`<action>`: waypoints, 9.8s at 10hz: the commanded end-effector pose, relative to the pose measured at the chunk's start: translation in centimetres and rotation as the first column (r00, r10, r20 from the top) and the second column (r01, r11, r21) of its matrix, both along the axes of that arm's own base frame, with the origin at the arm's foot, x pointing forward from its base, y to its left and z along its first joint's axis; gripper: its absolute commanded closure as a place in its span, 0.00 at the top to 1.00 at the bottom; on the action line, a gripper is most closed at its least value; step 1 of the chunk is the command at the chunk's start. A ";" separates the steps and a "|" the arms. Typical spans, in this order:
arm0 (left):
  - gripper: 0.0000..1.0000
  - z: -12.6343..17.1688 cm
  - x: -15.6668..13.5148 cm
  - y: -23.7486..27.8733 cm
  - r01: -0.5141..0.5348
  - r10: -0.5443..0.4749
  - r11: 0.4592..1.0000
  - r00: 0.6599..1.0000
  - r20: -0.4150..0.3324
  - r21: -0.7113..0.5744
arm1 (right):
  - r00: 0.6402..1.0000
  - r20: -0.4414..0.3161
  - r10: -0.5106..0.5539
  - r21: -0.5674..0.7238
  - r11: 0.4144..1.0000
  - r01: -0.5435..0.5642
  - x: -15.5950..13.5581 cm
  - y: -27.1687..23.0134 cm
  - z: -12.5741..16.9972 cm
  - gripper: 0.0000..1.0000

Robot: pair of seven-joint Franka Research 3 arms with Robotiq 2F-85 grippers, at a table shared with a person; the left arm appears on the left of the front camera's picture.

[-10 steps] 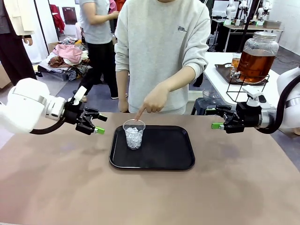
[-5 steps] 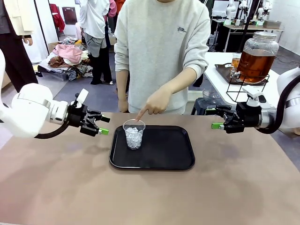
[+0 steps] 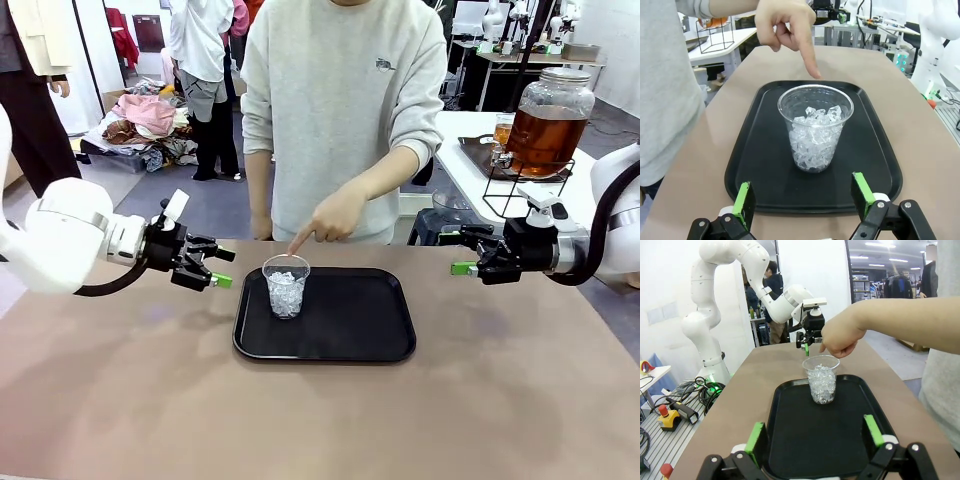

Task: Pour the drink into the iced cup.
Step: Pick up the iced cup indicated by the human and present it to them, then open the gripper to release the iced cup you were holding.

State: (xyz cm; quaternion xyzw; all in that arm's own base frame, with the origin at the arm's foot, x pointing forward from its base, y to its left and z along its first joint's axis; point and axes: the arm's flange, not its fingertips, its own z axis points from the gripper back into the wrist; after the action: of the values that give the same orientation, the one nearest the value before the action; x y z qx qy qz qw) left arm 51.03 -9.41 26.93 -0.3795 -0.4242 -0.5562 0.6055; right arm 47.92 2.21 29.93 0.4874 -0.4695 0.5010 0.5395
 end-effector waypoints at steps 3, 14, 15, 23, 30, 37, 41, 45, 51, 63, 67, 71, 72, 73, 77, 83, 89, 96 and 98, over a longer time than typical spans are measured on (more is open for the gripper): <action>1.00 -2.3 0.3 -1.6 0.034 -0.034 0.996 0.999 0.012 -0.078 | 1.000 0.007 -0.002 -0.001 1.000 0.002 0.1 0.1 0.3 1.00; 1.00 -4.9 1.3 -6.0 0.064 -0.063 0.994 0.998 0.013 -0.092 | 1.000 0.007 -0.002 -0.001 1.000 0.002 0.1 0.1 0.3 1.00; 1.00 -4.9 1.5 -6.3 0.068 -0.068 0.993 0.998 0.008 -0.091 | 1.000 0.007 -0.002 -0.001 1.000 0.002 0.1 0.1 0.3 1.00; 1.00 -5.3 2.0 -8.4 0.100 -0.102 0.991 0.995 -0.019 -0.092 | 1.000 0.007 -0.002 -0.001 1.000 0.002 0.1 0.1 0.3 1.00; 1.00 -5.6 2.2 -10.2 0.111 -0.118 0.988 0.991 -0.056 -0.109 | 1.000 0.007 -0.002 -0.001 1.000 0.002 0.1 0.1 0.3 1.00; 1.00 -5.6 2.1 -11.6 0.116 -0.123 0.988 0.990 -0.069 -0.101 | 1.000 0.007 -0.002 -0.001 1.000 0.002 0.1 0.1 0.3 1.00; 0.81 -5.6 2.0 -12.0 0.121 -0.129 0.987 0.989 -0.069 -0.103 | 1.000 0.007 -0.002 -0.001 1.000 0.002 0.1 0.1 0.3 1.00; 0.62 -5.4 1.8 -12.1 0.109 -0.118 0.984 0.991 -0.057 -0.141 | 1.000 0.007 -0.002 -0.001 1.000 0.002 0.1 0.1 0.3 1.00; 0.62 0.2 2.4 -13.0 0.055 -0.057 0.980 0.998 -0.005 -0.193 | 1.000 0.007 -0.002 -0.001 1.000 0.002 0.1 0.1 0.3 1.00; 0.62 7.4 6.4 -13.4 0.014 -0.008 0.985 0.999 0.036 -0.174 | 1.000 0.007 -0.002 -0.001 1.000 0.002 0.1 0.1 0.3 1.00; 0.62 7.4 6.4 -13.4 0.014 -0.008 0.985 0.999 0.036 -0.174 | 1.000 0.007 -0.002 -0.001 1.000 0.002 0.1 0.1 0.3 1.00; 0.62 7.4 6.4 -13.4 0.014 -0.008 0.985 0.999 0.036 -0.174 | 1.000 0.007 -0.002 -0.001 1.000 0.002 0.1 0.1 0.3 1.00; 0.62 7.4 6.4 -13.4 0.014 -0.008 0.985 0.999 0.036 -0.174 | 1.000 0.007 -0.002 -0.001 1.000 0.002 0.1 0.1 0.3 1.00; 0.62 7.4 6.4 -13.4 0.014 -0.008 0.985 0.999 0.036 -0.174 | 1.000 0.007 -0.002 -0.001 1.000 0.002 0.1 0.1 0.3 1.00; 0.62 7.4 6.4 -13.4 0.014 -0.008 0.985 0.999 0.036 -0.174 | 1.000 0.007 -0.002 -0.001 1.000 0.002 0.1 0.1 0.3 1.00; 0.62 7.4 6.4 -13.4 0.014 -0.008 0.985 0.999 0.036 -0.174 | 1.000 0.007 -0.002 -0.001 1.000 0.002 0.1 0.1 0.3 1.00; 0.62 7.4 6.4 -13.4 0.014 -0.008 0.985 0.999 0.036 -0.174 | 1.000 0.007 -0.002 -0.001 1.000 0.002 0.1 0.1 0.3 1.00; 0.64 7.2 6.5 -13.3 0.015 -0.009 0.985 0.999 0.035 -0.172 | 1.000 0.007 -0.002 -0.001 1.000 0.002 0.1 0.1 0.3 1.00; 1.00 7.1 6.6 -13.0 0.010 -0.004 0.986 0.999 0.034 -0.167 | 1.000 0.007 -0.002 -0.001 1.000 0.002 0.1 0.1 0.3 1.00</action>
State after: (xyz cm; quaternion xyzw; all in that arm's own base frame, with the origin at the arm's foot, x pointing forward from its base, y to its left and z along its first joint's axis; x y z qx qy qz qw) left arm 57.58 -22.69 34.12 -0.4231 -0.4785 -0.5273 0.5603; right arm 47.92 2.21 29.91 0.4875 -0.4694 0.5009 0.5396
